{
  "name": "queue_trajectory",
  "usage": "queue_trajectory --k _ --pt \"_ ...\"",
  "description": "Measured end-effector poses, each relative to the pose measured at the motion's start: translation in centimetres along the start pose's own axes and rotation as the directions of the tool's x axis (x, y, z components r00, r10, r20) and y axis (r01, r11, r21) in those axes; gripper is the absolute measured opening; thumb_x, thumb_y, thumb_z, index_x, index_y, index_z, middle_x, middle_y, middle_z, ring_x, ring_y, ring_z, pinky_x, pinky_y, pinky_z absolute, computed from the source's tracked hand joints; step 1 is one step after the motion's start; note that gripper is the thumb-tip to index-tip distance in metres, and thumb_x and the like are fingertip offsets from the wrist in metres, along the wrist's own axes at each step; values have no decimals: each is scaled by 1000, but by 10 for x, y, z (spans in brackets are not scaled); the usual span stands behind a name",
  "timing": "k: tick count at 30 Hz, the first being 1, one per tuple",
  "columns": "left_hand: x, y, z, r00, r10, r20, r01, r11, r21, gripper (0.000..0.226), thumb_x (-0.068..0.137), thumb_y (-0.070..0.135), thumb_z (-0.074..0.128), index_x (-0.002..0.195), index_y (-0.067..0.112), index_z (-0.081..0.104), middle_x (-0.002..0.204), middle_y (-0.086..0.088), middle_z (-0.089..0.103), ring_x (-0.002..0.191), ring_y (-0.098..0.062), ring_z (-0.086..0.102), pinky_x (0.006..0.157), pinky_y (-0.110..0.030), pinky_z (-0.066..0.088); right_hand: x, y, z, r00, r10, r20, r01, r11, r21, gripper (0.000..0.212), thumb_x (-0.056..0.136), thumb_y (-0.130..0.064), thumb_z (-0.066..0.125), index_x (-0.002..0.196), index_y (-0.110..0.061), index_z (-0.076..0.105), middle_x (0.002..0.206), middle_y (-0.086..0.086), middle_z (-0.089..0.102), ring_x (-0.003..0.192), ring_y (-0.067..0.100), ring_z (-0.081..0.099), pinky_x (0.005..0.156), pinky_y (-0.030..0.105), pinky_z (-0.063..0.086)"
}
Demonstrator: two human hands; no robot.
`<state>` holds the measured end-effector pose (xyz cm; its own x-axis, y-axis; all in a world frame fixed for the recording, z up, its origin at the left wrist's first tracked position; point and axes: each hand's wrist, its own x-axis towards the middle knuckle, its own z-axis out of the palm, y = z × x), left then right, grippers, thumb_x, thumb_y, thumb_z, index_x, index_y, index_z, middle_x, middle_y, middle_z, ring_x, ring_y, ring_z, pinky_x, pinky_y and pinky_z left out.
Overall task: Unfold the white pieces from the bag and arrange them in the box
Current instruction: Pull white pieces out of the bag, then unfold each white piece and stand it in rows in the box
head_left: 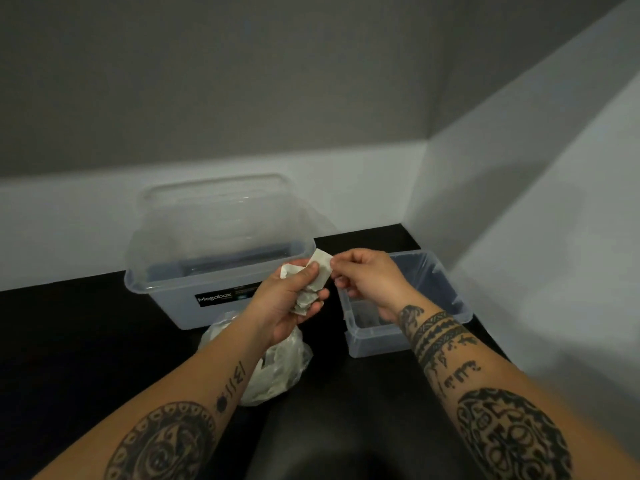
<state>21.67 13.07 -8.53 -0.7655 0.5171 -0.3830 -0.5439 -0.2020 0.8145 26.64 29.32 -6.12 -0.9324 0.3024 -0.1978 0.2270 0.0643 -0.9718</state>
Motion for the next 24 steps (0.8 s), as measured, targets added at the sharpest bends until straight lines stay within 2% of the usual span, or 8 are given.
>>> queue_trajectory --k 4,9,11,13,16,18,21,24 --pt "15 -1 27 998 41 -42 -44 997 -65 22 89 26 75 109 23 66 88 0 74 71 -15 72 53 -25 54 15 2 -17 992 100 -82 -66 937 342 8 99 -15 64 102 -11 69 81 2 73 61 8 60 52 22 42" --pt "31 -7 48 977 130 -167 -140 989 -48 23 92 26 74 114 21 67 93 -6 75 71 -15 71 57 -29 56 21 17 -28 991 133 -13 -115 900 420 14 98 -15 64 110 -8 66 91 6 77 65 9 62 53 22 42" --pt "35 -7 51 953 208 -220 -203 978 46 19 93 26 74 109 19 68 90 -7 75 71 -17 70 57 -30 56 23 20 -34 988 149 38 -153 937 314 18 96 -16 66 112 -9 67 97 10 77 68 11 62 52 23 42" --pt "37 -5 54 927 285 -246 -242 952 189 13 93 23 75 103 17 70 84 -10 73 67 -18 69 55 -30 56 28 21 -40 992 121 24 -123 987 102 24 93 -17 66 117 -15 65 103 6 74 76 10 63 56 23 46" --pt "42 -1 56 910 362 -203 -225 842 491 7 91 23 77 96 19 73 79 -10 73 64 -18 68 57 -31 59 42 19 -52 990 -124 -73 114 986 -124 42 91 -16 67 131 -23 59 120 -7 64 102 8 62 82 24 51" --pt "46 0 58 921 361 -146 -193 749 633 5 90 24 78 93 22 75 79 -9 74 63 -17 67 59 -32 59 49 17 -60 970 -240 35 241 938 -250 38 90 -21 72 127 -26 64 117 -12 65 105 5 62 91 23 52" --pt "52 -3 63 921 365 -135 -187 720 669 7 88 24 80 92 20 76 75 -8 73 60 -17 65 56 -30 58 56 20 -68 959 -245 143 282 883 -375 13 91 -25 74 103 -30 73 98 -12 73 94 2 68 85 19 54" --pt "54 -6 68 920 343 -189 -185 806 563 11 89 20 80 97 15 75 79 -12 72 61 -18 64 55 -29 57 61 27 -75 973 -228 45 232 949 -215 12 91 -18 74 89 -30 72 93 -5 75 91 9 71 85 25 57"
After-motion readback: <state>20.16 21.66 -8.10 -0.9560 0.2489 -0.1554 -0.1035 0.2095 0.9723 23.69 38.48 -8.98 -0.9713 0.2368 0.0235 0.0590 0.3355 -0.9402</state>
